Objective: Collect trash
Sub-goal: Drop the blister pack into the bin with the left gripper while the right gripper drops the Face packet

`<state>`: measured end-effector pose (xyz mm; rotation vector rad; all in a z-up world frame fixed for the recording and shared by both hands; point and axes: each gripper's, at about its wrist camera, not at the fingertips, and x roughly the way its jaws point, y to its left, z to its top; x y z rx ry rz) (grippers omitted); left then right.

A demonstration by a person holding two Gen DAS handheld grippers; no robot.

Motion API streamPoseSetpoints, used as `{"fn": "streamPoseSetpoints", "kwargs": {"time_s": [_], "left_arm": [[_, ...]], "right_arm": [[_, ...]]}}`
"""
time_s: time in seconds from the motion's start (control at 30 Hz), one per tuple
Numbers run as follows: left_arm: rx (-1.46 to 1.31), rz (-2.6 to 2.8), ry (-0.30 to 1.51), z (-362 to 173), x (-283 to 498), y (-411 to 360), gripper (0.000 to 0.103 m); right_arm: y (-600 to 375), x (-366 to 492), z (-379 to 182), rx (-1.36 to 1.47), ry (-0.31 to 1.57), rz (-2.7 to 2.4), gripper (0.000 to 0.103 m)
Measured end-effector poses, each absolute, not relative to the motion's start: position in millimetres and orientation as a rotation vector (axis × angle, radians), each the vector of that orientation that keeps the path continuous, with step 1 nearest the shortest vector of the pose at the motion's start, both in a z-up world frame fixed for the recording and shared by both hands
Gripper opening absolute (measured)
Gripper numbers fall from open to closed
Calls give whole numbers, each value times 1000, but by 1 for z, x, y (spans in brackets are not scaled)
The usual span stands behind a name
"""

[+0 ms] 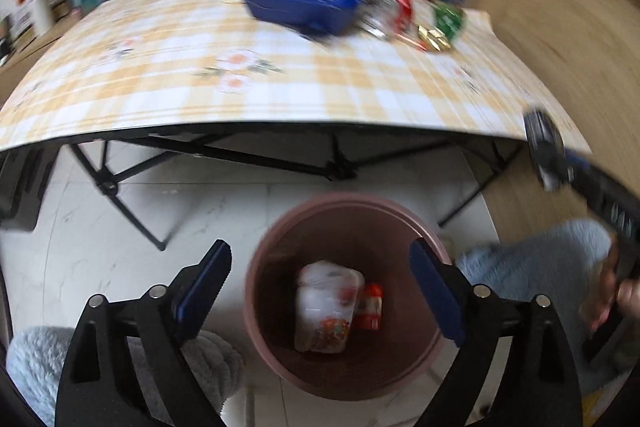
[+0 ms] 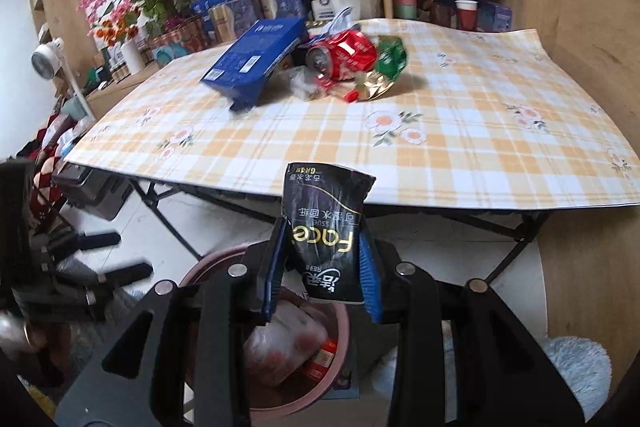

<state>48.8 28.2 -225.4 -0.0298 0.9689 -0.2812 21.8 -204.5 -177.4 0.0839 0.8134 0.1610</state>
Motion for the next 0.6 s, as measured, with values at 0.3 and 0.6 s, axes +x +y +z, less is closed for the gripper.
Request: {"fn": "streamPoseSetpoints", "kwargs": {"time_s": [0.3, 0.6], "left_arm": [[-64, -170, 844, -204, 46, 48, 94], [-95, -132, 817, -201, 45, 59, 94]], "right_arm": [[-174, 20, -199, 34, 869, 279, 37], [-164, 18, -201, 39, 866, 315, 90]]}}
